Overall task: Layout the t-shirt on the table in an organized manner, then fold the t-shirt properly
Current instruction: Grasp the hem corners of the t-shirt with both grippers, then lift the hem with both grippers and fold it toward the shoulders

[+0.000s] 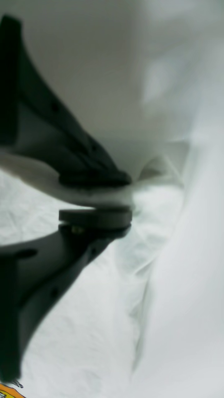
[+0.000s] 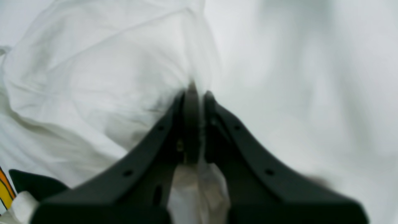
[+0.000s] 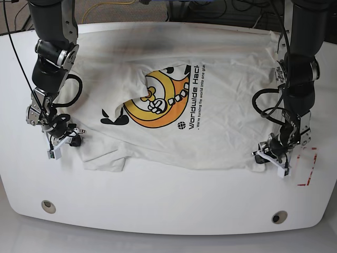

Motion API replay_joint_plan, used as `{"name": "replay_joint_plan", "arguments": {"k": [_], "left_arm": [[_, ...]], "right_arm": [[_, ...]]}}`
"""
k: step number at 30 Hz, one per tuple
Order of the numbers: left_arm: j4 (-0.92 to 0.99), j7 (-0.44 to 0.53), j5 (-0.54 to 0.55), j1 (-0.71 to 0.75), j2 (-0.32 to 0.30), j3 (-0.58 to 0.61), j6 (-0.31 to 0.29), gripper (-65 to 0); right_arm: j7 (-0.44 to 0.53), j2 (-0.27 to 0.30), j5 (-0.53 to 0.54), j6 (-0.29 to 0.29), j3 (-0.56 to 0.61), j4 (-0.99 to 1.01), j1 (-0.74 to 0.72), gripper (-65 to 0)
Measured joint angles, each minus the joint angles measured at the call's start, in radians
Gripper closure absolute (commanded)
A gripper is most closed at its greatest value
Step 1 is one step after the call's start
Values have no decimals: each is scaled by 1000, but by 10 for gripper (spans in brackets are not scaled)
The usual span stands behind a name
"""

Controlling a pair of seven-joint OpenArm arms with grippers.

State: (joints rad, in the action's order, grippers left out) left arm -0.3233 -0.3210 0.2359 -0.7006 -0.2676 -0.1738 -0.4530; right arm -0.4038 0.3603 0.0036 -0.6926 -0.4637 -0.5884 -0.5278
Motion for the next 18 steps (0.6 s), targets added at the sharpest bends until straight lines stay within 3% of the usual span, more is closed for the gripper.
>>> {"name": "replay_joint_plan", "arguments": {"k": [6, 18], "left_arm": [[-10, -13, 0, 2, -2, 0, -4, -8], [-359, -260, -11, 76, 3, -2, -34, 0]], "right_arm": [[-14, -3, -3, 0, 0, -26, 2, 0], [-172, -19, -29, 0, 6, -263, 16, 0]]}}
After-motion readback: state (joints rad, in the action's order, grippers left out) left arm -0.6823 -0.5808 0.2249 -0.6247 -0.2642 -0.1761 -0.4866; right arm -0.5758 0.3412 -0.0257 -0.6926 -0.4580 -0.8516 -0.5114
